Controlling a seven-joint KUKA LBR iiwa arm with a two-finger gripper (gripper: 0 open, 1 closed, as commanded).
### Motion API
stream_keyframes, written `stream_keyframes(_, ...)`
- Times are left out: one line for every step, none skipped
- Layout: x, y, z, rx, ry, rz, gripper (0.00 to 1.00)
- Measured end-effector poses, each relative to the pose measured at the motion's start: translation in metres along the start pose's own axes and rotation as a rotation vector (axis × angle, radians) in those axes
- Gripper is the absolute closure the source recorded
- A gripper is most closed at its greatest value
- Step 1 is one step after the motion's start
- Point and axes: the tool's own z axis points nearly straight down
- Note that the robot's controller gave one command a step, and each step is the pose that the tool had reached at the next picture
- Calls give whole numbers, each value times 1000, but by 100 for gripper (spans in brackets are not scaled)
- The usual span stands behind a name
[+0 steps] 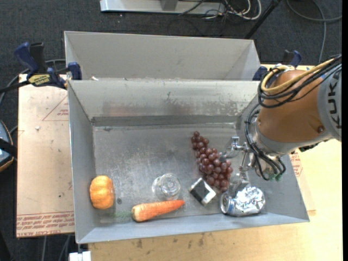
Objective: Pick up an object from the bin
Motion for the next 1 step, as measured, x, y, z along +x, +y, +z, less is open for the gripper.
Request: stream_keyframes(8, -39, 55, 0, -3, -131, 0)
